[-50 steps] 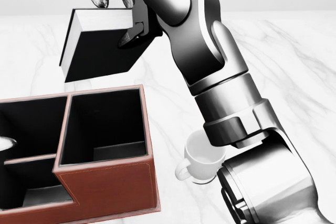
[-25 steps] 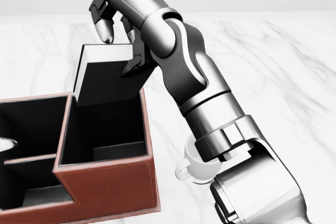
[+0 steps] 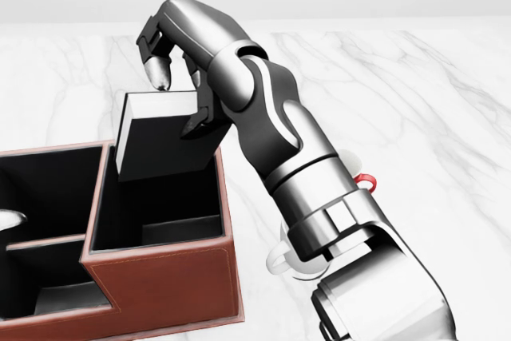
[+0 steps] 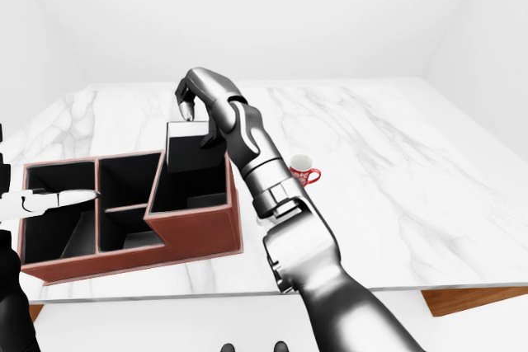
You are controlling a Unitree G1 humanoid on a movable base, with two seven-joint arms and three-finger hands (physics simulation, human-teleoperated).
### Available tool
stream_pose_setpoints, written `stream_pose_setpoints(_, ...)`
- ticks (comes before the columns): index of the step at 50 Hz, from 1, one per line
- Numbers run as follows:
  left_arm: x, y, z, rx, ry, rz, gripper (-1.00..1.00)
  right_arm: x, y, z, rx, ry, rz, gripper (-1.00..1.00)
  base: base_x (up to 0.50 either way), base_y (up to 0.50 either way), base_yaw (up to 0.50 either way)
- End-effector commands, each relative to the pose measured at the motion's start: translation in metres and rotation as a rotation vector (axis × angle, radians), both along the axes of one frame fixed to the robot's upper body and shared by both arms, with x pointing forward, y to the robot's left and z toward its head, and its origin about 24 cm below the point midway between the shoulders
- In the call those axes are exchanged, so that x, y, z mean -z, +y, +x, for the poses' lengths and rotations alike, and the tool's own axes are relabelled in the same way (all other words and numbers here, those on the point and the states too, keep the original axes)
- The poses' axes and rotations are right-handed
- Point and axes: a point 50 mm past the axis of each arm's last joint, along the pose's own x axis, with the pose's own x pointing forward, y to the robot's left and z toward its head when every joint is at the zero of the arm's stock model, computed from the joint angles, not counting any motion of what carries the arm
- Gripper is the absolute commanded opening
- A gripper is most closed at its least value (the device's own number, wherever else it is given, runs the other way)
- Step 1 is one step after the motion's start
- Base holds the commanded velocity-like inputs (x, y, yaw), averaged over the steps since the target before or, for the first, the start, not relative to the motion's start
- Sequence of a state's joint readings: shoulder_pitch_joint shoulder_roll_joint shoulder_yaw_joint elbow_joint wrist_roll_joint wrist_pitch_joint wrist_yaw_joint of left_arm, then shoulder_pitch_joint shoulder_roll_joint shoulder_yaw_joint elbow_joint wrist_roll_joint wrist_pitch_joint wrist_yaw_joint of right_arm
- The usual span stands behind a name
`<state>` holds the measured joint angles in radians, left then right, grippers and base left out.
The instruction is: Pick up the book and place it in the right compartment of the caddy.
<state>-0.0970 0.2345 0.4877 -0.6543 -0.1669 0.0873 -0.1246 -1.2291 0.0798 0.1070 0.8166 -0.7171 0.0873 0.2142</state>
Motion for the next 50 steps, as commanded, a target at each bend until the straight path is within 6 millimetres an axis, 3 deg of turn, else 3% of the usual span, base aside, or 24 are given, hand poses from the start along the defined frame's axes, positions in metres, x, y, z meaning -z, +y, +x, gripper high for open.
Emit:
stream_pose_setpoints(1, 0.001, 0.001, 0.000, -0.002, 0.006, -0.002, 1.00, 0.000, 0.003, -0.001, 0.007, -0.010, 0.025, -1.00, 0.00, 0.00, 0.00)
stream_pose_setpoints(15, 0.001, 0.002, 0.000, -0.003, 0.006, -0.003, 1.00, 0.008, 0.009, -0.004, -0.004, 0.004, 0.015, -1.00, 0.00, 0.00, 0.00)
stream_pose_setpoints(23, 0.001, 0.001, 0.000, -0.003, 0.007, -0.003, 1.00, 0.025, 0.006, -0.001, 0.027, 0.045, 0.007, -1.00, 0.00, 0.00, 0.00)
stream_pose_setpoints(50, 0.003, 0.002, 0.000, -0.005, 0.014, -0.003, 1.00, 0.052, 0.011, -0.005, 0.034, 0.097, -0.018, -1.00, 0.00, 0.00, 0.00)
